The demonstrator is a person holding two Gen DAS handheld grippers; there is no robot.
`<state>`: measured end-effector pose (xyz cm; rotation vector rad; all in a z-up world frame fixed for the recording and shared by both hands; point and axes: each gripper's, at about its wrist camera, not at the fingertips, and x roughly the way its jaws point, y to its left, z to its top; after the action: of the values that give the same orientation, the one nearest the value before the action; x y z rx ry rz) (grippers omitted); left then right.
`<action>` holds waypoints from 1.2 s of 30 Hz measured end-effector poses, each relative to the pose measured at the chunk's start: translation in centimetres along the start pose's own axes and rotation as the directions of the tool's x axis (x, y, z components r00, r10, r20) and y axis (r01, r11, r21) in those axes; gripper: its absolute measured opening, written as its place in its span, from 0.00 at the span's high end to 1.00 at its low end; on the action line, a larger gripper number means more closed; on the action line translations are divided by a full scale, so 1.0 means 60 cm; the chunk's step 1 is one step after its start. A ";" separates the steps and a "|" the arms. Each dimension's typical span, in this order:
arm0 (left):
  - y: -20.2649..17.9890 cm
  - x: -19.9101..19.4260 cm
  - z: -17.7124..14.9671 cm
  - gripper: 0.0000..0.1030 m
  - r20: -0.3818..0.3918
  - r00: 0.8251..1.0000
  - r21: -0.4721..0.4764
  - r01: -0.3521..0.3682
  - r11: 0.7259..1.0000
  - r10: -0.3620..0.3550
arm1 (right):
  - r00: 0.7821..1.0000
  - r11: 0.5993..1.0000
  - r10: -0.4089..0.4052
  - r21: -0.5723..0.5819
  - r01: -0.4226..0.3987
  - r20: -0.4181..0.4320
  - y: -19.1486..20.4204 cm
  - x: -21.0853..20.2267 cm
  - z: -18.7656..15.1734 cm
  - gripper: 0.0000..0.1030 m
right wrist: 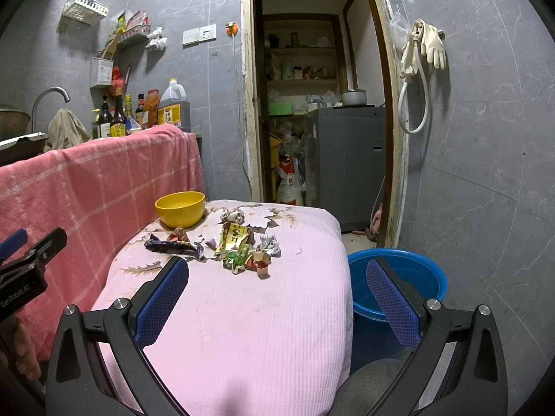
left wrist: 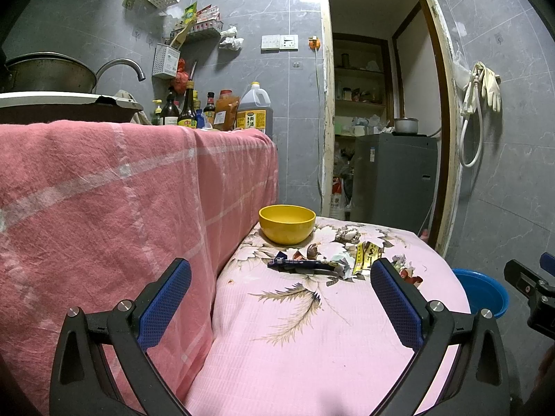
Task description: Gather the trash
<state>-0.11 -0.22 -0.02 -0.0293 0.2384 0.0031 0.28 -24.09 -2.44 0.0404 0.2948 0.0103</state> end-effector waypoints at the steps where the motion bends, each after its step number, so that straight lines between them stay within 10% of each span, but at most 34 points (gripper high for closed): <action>1: -0.001 0.000 0.000 0.02 0.000 1.000 0.000 0.000 1.000 0.000 | 1.000 1.000 0.000 0.000 0.000 0.001 0.000 0.000 0.000 0.00; 36: -0.004 0.019 -0.004 0.02 -0.012 1.000 0.012 -0.004 1.000 0.004 | 1.000 1.000 0.014 -0.014 -0.014 0.010 0.000 0.005 0.004 0.00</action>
<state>0.95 -0.49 -0.50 -0.0169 0.2502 0.0052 0.65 -24.09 -2.33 0.0290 0.2844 0.0262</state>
